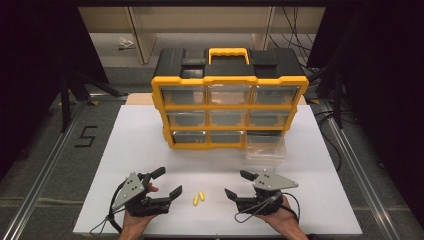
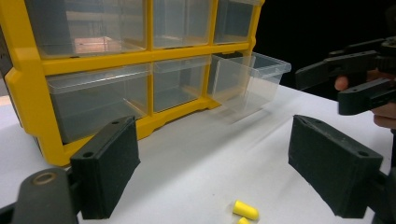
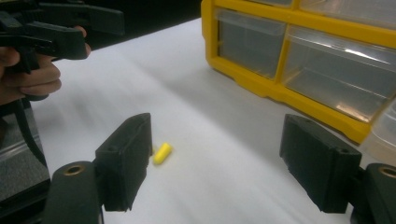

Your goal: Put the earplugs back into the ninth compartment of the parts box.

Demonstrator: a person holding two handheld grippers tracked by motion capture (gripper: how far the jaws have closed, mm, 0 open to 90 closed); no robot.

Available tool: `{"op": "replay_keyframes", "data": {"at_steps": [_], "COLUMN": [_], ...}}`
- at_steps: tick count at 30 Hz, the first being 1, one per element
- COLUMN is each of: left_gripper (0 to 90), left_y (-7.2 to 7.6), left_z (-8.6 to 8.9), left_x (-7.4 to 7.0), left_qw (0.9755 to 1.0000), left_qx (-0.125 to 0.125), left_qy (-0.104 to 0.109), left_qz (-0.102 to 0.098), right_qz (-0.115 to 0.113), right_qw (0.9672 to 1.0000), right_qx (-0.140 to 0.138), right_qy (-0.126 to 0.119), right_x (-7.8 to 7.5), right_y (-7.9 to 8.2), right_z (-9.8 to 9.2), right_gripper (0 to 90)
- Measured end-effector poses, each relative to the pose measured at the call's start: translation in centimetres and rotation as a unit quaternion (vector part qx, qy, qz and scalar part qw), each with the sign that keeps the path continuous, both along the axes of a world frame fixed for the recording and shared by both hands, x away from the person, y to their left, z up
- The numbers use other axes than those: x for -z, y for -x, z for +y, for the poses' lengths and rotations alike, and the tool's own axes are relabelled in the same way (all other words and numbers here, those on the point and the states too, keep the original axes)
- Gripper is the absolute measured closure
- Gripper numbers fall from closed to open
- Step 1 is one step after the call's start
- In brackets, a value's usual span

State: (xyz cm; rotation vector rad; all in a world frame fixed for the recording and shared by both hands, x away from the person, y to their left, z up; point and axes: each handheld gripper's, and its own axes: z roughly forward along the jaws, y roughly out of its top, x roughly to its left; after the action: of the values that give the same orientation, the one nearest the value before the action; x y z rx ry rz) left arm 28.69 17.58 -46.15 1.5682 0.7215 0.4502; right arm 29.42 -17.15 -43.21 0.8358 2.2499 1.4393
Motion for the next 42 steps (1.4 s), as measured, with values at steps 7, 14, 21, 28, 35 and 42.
{"op": "replay_keyframes", "data": {"at_steps": [7, 14, 21, 28, 35, 42], "left_gripper": [15.7, 15.7, 15.7, 15.7, 15.8, 15.8], "left_y": [0.0, 0.0, 0.0, 0.0, 0.0, 0.0], "left_z": [-0.1, -0.1, -0.1, 0.0, 0.0, 0.1], "left_x": [0.0, 0.0, 0.0, 0.0, 0.0, 0.0], "left_qw": [1.0, 1.0, 1.0, 1.0, 1.0, 1.0], "left_qx": [0.001, 0.001, 0.002, -0.001, -0.003, -0.005], "left_qy": [0.0, -0.001, -0.002, -0.003, -0.003, -0.003], "left_qz": [-0.001, 0.0, -0.001, -0.002, -0.003, -0.004], "right_qz": [0.016, 0.03, 0.05, 0.076, 0.087, 0.104], "right_qw": [0.9986, 0.9957, 0.9926, 0.987, 0.9823, 0.9804], "right_qx": [-0.02, -0.04, -0.048, -0.063, -0.079, -0.075], "right_qy": [0.046, 0.078, 0.1, 0.126, 0.146, 0.15], "right_x": [0.4, 0.8, 1.5, 2.3, 3.2, 4.1], "right_y": [-1.0, -1.9, -2.8, -3.5, -3.9, -4.3], "right_z": [2.0, 3.8, 5.1, 6.8, 8.3, 9.0], "right_gripper": [33.6, 37.7, 40.6, 44.5, 48.5, 54.0]}}
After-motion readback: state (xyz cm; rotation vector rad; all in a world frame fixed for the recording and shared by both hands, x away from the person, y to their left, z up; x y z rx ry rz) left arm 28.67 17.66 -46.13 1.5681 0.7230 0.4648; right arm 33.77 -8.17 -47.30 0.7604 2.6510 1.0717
